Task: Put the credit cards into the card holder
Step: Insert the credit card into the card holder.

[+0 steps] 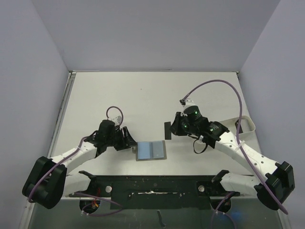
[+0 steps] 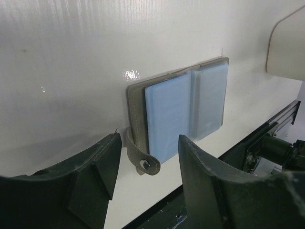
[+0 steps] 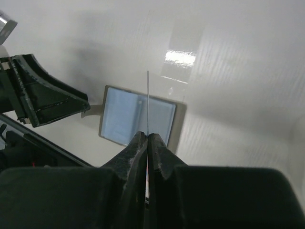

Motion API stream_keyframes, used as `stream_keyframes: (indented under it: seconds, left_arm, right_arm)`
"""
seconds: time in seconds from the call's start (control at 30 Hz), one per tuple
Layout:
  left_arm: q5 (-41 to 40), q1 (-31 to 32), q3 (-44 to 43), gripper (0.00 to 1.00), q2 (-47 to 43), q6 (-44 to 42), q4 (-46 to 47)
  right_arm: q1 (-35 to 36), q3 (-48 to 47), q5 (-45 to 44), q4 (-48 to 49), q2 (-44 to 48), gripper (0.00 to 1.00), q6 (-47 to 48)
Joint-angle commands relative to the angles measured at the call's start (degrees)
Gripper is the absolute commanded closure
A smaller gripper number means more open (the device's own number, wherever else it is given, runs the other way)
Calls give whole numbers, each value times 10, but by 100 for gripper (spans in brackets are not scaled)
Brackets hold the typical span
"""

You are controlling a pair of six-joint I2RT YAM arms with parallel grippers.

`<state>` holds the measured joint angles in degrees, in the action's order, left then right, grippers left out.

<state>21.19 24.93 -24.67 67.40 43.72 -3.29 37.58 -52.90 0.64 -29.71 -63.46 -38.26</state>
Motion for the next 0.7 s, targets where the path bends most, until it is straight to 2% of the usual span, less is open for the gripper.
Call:
stream_keyframes:
  seconds: [0.0,0.2,0.43,0.57,0.67]
  left_arm:
    - [-21,24,-15,50,17,6,26]
    - [-50,63,-5,52,35,17,36]
    - [-78,75,-13,56,35,6,17]
    - [-84,77,-10,63,33,3,12]
    - [-86,78,-7,73,28,3,13]
  right_arm:
    - [49,21,13,116,-23,100,-76]
    - [93,21,8,146,-83,100,-93]
    - [97,31,28,168,-137,100,-93]
    - [97,44,40,184,-160,100,-101]
    - [97,60,55,203,-171,100,-111]
